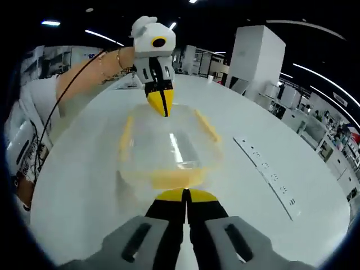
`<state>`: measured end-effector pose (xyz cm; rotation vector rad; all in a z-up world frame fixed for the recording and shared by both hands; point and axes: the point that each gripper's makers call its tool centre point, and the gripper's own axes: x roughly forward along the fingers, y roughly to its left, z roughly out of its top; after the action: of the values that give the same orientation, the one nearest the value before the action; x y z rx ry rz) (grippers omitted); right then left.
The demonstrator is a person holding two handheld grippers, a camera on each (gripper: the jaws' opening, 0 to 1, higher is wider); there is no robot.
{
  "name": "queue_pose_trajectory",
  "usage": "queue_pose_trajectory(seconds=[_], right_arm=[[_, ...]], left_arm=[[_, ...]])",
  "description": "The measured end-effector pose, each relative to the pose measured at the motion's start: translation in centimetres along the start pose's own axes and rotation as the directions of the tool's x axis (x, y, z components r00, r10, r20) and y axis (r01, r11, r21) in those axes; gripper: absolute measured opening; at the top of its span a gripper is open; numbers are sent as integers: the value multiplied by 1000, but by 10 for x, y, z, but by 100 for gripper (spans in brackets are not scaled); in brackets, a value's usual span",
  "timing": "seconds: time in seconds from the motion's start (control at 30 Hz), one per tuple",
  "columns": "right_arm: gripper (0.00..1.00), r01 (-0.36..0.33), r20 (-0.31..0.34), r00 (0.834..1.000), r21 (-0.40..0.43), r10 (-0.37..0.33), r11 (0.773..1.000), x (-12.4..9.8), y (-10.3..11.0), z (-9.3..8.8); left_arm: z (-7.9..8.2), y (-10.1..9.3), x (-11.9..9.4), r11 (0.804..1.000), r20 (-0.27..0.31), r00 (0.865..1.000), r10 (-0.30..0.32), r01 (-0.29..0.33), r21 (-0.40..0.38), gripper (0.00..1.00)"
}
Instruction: Snap each plastic latch of the storage box into its locked position after aligning the lid with the box until every specified latch is closed and the lid sits flush.
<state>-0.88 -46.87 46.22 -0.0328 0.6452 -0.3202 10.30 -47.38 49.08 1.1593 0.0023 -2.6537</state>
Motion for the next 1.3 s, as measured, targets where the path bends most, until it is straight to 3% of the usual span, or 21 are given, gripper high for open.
queue_pose_trajectory(seconds=[0.1, 0.47, 0.8, 0.87, 0.9, 0.93, 0.97, 1.03, 1.07, 1.1, 1.13, 1.3], right_arm=[[0, -18, -70, 997, 0, 18, 1000, 7, 1, -5], [0, -58, -147, 988, -31, 53, 998, 8, 7, -3], [0, -73, -194, 978, 2, 72, 997, 7, 12, -3], [0, -73, -189, 979, 6, 73, 997, 7, 15, -3], [0, -87, -152, 984, 32, 91, 996, 12, 18, 0], [0, -147, -252, 958, -37, 133, 989, 23, 26, -18], [0, -107, -336, 939, -66, 79, 992, 29, 25, -29], [0, -107, -302, 948, -5, 101, 994, 30, 20, -24], [0, -77, -227, 971, -10, 73, 997, 23, 10, -12], [0, -75, -185, 980, 14, 76, 997, 16, 7, -4], [0, -71, -204, 977, -22, 65, 997, 13, 8, -8], [0, -111, -210, 972, 6, 109, 994, 19, 20, -9]], left_arm=[[-1, -3, 1, 1000, -12, 1000, -7, 7, -7, 0], [-6, -15, 3, 1000, -91, 996, -24, 23, -20, 0], [-9, -21, 2, 999, -131, 991, -28, 25, -23, 0], [-9, -23, 2, 999, -131, 991, -32, 30, -22, 0], [-7, -25, 2, 999, -121, 992, -35, 33, -22, 0], [-10, -27, 5, 999, -125, 991, -41, 38, -20, 0], [-11, -27, 6, 999, -126, 991, -35, 33, -21, 0], [-11, -26, 4, 999, -122, 992, -34, 31, -26, 0], [-10, -26, 5, 999, -118, 992, -34, 31, -23, 0], [-10, -26, 6, 999, -118, 992, -34, 32, -21, 0], [-10, -26, 6, 999, -118, 992, -37, 34, -23, 0], [-10, -24, 5, 999, -121, 992, -44, 41, -23, 0]])
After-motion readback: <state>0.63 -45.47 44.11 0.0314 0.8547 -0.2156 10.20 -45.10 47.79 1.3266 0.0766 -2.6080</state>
